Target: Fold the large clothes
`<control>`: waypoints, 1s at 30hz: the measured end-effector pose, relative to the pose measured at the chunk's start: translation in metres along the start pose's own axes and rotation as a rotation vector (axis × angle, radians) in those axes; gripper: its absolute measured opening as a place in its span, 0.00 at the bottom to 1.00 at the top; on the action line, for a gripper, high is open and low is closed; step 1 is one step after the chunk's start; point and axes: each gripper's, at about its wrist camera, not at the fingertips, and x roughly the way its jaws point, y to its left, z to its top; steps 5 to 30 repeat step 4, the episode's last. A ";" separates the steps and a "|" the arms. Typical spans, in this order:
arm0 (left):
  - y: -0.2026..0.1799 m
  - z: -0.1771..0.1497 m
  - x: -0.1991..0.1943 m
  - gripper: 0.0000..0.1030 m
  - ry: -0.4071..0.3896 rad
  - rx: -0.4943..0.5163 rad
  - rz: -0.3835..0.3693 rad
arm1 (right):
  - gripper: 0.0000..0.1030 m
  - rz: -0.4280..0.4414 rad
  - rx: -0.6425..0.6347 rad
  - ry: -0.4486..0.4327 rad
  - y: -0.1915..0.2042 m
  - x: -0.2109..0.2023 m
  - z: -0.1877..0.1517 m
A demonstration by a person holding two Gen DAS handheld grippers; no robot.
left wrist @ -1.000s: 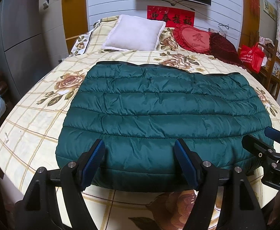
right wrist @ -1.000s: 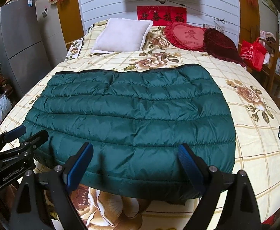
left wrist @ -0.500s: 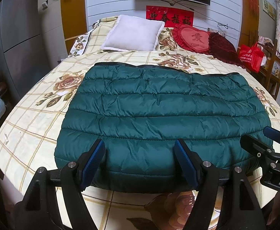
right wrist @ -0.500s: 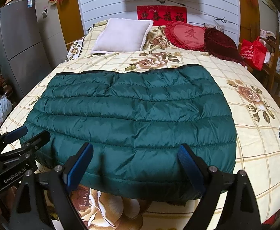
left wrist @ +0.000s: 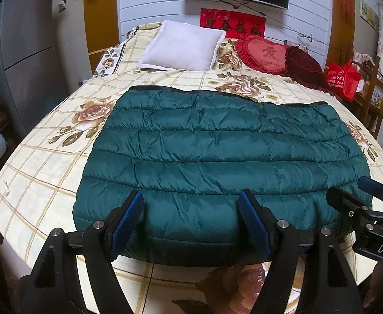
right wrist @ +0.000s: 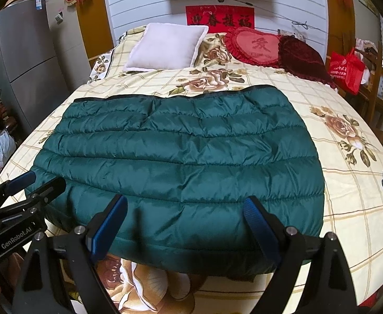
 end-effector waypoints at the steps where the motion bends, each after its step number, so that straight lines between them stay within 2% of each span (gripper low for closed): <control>1: 0.001 0.000 -0.001 0.55 -0.008 -0.004 -0.003 | 0.90 0.000 0.001 0.002 0.000 0.001 0.000; 4: 0.005 0.000 -0.003 0.55 -0.031 -0.008 -0.008 | 0.90 0.005 0.010 0.006 -0.002 0.002 -0.001; 30: 0.005 0.000 -0.003 0.55 -0.031 -0.008 -0.008 | 0.90 0.005 0.010 0.006 -0.002 0.002 -0.001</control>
